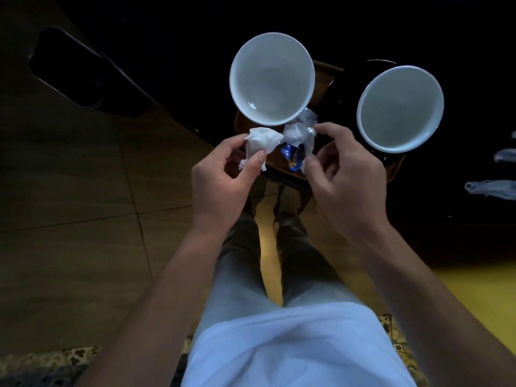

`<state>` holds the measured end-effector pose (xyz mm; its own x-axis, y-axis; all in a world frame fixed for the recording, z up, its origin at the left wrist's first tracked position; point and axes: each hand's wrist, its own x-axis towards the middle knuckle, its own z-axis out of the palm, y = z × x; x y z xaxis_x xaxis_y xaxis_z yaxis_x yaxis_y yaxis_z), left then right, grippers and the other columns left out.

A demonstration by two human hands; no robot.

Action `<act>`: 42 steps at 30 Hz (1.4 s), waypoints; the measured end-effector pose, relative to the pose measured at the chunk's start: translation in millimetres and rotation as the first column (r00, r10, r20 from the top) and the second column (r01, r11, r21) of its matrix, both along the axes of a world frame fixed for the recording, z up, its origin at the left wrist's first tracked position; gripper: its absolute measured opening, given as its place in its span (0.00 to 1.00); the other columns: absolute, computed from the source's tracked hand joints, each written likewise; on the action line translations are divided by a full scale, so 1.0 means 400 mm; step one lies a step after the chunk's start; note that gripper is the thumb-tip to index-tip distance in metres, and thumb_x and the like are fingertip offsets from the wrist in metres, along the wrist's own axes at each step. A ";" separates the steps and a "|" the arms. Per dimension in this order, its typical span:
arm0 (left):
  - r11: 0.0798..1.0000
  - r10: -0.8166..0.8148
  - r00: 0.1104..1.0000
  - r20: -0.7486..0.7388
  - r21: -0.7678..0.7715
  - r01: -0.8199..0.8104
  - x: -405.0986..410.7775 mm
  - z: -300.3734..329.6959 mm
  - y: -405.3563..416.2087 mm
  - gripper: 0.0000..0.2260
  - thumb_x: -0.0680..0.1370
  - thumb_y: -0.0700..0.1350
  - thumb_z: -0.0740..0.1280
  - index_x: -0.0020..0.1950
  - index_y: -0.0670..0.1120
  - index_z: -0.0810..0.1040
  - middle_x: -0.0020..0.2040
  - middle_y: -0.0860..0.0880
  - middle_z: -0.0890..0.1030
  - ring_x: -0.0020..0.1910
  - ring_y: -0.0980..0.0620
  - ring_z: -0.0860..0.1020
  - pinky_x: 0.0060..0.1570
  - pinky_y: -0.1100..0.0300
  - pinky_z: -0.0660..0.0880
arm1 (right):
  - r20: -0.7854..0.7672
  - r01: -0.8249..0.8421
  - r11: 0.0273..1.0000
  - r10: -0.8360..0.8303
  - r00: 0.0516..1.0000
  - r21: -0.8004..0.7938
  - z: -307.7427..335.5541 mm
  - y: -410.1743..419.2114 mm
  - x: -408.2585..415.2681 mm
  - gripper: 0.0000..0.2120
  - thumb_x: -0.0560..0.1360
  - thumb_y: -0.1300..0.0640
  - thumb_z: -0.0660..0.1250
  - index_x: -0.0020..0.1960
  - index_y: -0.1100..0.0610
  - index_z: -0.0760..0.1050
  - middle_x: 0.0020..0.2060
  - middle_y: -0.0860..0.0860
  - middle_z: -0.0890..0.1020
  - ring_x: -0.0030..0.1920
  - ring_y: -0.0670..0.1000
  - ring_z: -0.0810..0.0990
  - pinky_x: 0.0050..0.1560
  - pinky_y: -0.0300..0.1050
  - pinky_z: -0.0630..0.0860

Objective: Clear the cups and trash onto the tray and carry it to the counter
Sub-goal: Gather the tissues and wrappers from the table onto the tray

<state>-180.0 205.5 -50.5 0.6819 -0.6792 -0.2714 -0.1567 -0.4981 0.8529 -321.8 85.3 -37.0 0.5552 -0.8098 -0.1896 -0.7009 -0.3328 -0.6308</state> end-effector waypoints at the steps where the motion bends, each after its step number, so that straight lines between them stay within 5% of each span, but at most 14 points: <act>1: 1.000 -0.007 1.000 -0.014 -0.023 0.007 -0.004 0.013 0.001 0.16 0.80 0.47 0.71 0.66 0.43 0.79 0.52 0.53 0.83 0.50 0.58 0.84 0.46 0.68 0.79 | 0.055 0.011 0.998 -0.015 0.998 0.069 0.011 -0.005 -0.006 0.16 0.79 0.50 0.66 0.65 0.53 0.76 0.41 0.47 0.81 0.38 0.45 0.79 0.38 0.44 0.78; 5: 0.991 -0.073 0.992 -0.100 -0.122 0.060 -0.020 0.066 -0.014 0.16 0.80 0.44 0.71 0.67 0.42 0.79 0.55 0.50 0.85 0.54 0.56 0.84 0.50 0.63 0.81 | 0.332 -0.071 0.842 -0.132 0.934 0.535 0.069 -0.022 -0.013 0.12 0.80 0.53 0.67 0.63 0.55 0.78 0.45 0.50 0.84 0.40 0.47 0.83 0.36 0.38 0.77; 7: 0.985 -0.118 0.984 -0.131 -0.144 0.099 -0.029 0.091 -0.032 0.17 0.80 0.44 0.71 0.68 0.42 0.78 0.58 0.48 0.85 0.57 0.55 0.84 0.52 0.62 0.81 | 0.406 -0.094 0.774 -0.220 0.887 0.626 0.096 -0.027 -0.015 0.11 0.80 0.56 0.67 0.61 0.58 0.78 0.43 0.52 0.84 0.38 0.51 0.83 0.32 0.41 0.77; 15: 0.965 -0.189 0.980 -0.058 -0.194 0.175 -0.086 0.172 -0.119 0.17 0.78 0.48 0.72 0.66 0.48 0.77 0.57 0.55 0.83 0.58 0.60 0.83 0.55 0.65 0.80 | 0.467 -0.111 0.706 -0.334 0.819 0.699 0.160 -0.087 -0.083 0.09 0.78 0.60 0.69 0.58 0.59 0.78 0.37 0.51 0.83 0.36 0.51 0.81 0.32 0.43 0.77; 20: 0.930 -0.311 0.950 0.023 -0.198 0.309 -0.149 0.209 -0.204 0.18 0.78 0.51 0.72 0.65 0.46 0.81 0.54 0.55 0.85 0.54 0.62 0.83 0.52 0.65 0.80 | 0.493 -0.034 0.766 -0.379 0.784 0.642 0.195 -0.138 -0.173 0.09 0.78 0.60 0.69 0.57 0.62 0.78 0.37 0.50 0.82 0.36 0.50 0.80 0.32 0.43 0.76; 26: 0.831 -0.517 0.846 0.129 -0.164 0.532 -0.178 0.244 -0.348 0.15 0.78 0.49 0.74 0.64 0.48 0.80 0.44 0.59 0.82 0.42 0.58 0.82 0.39 0.67 0.77 | 0.498 0.023 0.755 -0.455 0.738 0.656 0.227 -0.208 -0.263 0.11 0.78 0.60 0.69 0.60 0.59 0.76 0.50 0.53 0.84 0.49 0.51 0.84 0.44 0.48 0.82; 30: 0.750 -0.631 0.770 0.098 -0.176 0.637 -0.179 0.245 -0.452 0.13 0.77 0.48 0.75 0.61 0.48 0.81 0.41 0.52 0.83 0.37 0.51 0.82 0.36 0.55 0.79 | 0.512 0.114 0.721 -0.585 0.629 0.684 0.237 -0.244 -0.271 0.09 0.78 0.63 0.68 0.58 0.58 0.75 0.50 0.55 0.84 0.50 0.54 0.84 0.47 0.51 0.82; 33: 0.640 -0.748 0.661 0.054 -0.205 0.741 -0.191 0.237 -0.533 0.16 0.76 0.48 0.77 0.61 0.48 0.81 0.41 0.52 0.84 0.36 0.50 0.82 0.38 0.56 0.79 | 0.481 0.278 0.667 -0.712 0.512 0.691 0.237 -0.282 -0.290 0.07 0.79 0.63 0.66 0.56 0.56 0.76 0.49 0.55 0.84 0.48 0.56 0.83 0.44 0.50 0.80; 36: 0.545 -0.817 0.574 0.053 -0.251 0.800 -0.201 0.221 -0.623 0.19 0.76 0.50 0.77 0.64 0.46 0.80 0.46 0.51 0.85 0.44 0.51 0.84 0.46 0.53 0.81 | 0.438 0.499 0.587 -0.809 0.392 0.638 0.235 -0.324 -0.342 0.07 0.79 0.64 0.66 0.56 0.56 0.77 0.47 0.53 0.84 0.46 0.53 0.83 0.40 0.45 0.79; 38: 0.508 -0.807 0.549 0.217 -0.219 0.833 -0.193 0.190 -0.706 0.21 0.78 0.55 0.73 0.66 0.46 0.80 0.57 0.51 0.84 0.56 0.53 0.82 0.55 0.51 0.79 | 0.401 0.662 0.528 -0.846 0.352 0.532 0.222 -0.342 -0.393 0.07 0.78 0.62 0.67 0.55 0.55 0.77 0.45 0.51 0.84 0.43 0.49 0.83 0.38 0.43 0.78; 42: 0.442 -0.783 0.351 0.513 0.062 0.895 -0.173 0.097 -0.904 0.30 0.79 0.63 0.65 0.76 0.48 0.72 0.77 0.47 0.71 0.79 0.45 0.65 0.77 0.47 0.62 | 0.232 0.887 0.403 -0.906 0.353 0.224 0.148 -0.366 -0.507 0.06 0.73 0.48 0.69 0.50 0.44 0.77 0.44 0.48 0.82 0.46 0.54 0.83 0.47 0.60 0.81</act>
<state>-249.3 -156.1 -11.8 -0.2939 -0.9529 0.0753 -0.7352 0.2757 0.6192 -524.5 -61.0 22.1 -0.4663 -0.8536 -0.2323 -0.3558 0.4214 -0.8341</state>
